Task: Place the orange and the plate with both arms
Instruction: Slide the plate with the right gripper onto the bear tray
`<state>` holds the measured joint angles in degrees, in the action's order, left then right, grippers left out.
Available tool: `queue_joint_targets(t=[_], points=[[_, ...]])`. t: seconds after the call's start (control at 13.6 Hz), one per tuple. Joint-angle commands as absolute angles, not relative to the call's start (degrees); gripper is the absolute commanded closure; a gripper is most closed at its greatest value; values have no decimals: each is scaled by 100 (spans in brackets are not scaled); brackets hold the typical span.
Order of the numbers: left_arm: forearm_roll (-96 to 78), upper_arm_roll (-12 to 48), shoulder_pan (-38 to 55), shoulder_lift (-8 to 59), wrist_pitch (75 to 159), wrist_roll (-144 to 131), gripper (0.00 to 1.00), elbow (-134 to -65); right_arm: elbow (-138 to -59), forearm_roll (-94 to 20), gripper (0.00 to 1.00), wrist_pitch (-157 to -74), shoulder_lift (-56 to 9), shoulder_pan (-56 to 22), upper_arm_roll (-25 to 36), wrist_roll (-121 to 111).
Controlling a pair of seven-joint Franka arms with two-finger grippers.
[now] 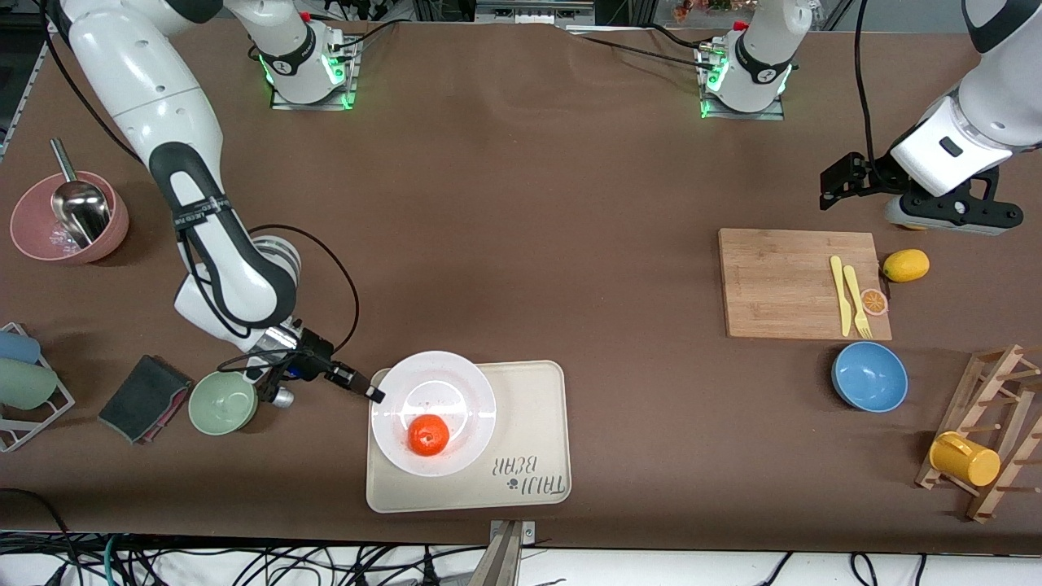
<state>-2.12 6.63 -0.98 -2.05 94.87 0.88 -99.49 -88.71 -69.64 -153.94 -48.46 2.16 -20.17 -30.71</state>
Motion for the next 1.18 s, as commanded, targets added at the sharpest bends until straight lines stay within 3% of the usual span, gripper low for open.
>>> queue_joint_targets(t=[0.0, 0.81, 0.96, 1.03, 1.11], points=[[-114, 677, -97, -352, 9571, 105, 0, -10090, -8298, -6970, 100, -15451, -5229, 167, -2048, -3041], [-114, 668, -97, -352, 9571, 105, 0, -10090, -7866, -6873, 100, -15504, -5722, -9, -2048, -3050], [-114, 668, -97, -352, 9571, 105, 0, -10090, -7884, -6856, 32, -15504, -5713, -9, -1995, -3067], [-114, 668, -105, -352, 9571, 105, 0, -10090, -7884, -6864, 9, -15504, -5695, -9, -1995, -3111], [-114, 668, -105, -352, 9571, 105, 0, -10090, -7884, -6821, 1, -15504, -5687, 9, -1986, -3146]])
